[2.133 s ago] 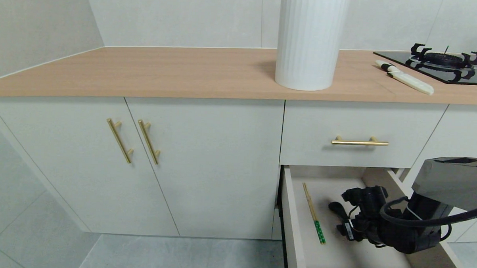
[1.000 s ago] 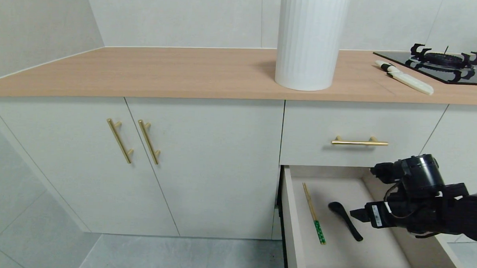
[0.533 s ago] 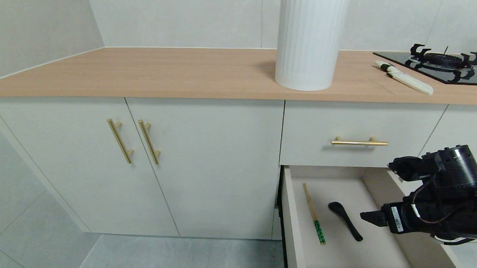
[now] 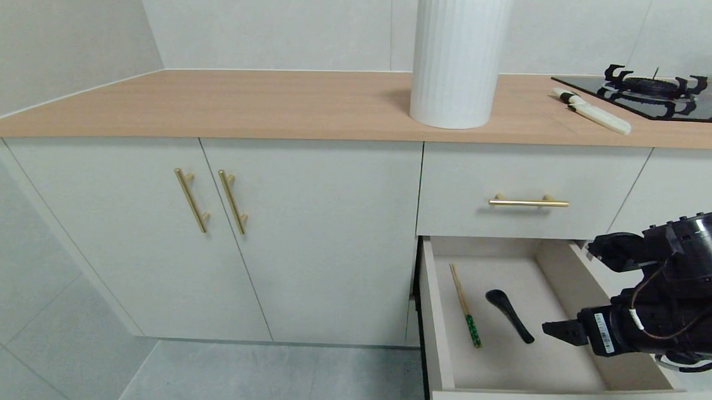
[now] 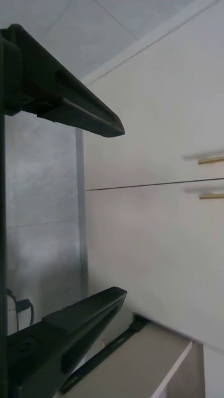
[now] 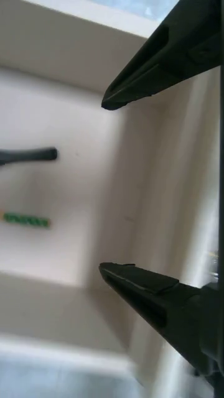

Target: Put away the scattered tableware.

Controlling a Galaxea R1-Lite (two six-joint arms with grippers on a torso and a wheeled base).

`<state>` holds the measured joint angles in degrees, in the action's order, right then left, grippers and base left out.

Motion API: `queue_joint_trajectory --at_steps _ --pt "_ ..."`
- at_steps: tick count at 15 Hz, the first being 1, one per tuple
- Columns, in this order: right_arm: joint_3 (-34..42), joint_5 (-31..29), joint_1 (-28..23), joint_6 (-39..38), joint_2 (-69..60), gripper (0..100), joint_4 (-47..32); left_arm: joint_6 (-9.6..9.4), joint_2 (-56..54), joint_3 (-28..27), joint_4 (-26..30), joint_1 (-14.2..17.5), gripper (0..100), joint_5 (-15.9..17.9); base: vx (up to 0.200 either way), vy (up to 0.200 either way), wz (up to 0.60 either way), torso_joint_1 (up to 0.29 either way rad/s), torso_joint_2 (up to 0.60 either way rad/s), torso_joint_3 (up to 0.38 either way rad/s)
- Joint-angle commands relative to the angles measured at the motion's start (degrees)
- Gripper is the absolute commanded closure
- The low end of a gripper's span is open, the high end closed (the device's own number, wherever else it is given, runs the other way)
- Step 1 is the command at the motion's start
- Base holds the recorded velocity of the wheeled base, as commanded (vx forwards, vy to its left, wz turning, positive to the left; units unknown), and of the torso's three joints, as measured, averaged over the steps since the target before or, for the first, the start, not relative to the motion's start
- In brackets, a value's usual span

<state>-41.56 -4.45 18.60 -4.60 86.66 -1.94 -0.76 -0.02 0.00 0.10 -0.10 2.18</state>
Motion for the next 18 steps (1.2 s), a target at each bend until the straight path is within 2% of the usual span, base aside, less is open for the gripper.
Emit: queue_joint_trajectory --at_steps 1,4,12,18 --pt "-0.1 0.1 0.2 0.0 -0.7 0 0.0 -0.04 0.0 0.0 0.0 0.0 0 0.0 0.0 0.0 0.0 0.0 0.0 0.0" --pt "0.1 0.1 1.3 0.3 -0.9 0 -1.6 -0.04 0.0 0.0 0.0 0.0 0 0.0 0.0 0.0 0.0 0.0 0.0 0.0" --pt "-0.1 0.0 10.0 2.0 -4.2 0 -15.1 -0.04 0.0 0.0 0.0 0.0 0 0.0 0.0 0.0 0.0 0.0 0.0 0.0" --pt "0.0 0.1 12.1 7.6 -3.6 0 -26.0 -0.04 0.0 0.0 0.0 0.0 0 0.0 0.0 0.0 0.0 0.0 0.0 0.0"
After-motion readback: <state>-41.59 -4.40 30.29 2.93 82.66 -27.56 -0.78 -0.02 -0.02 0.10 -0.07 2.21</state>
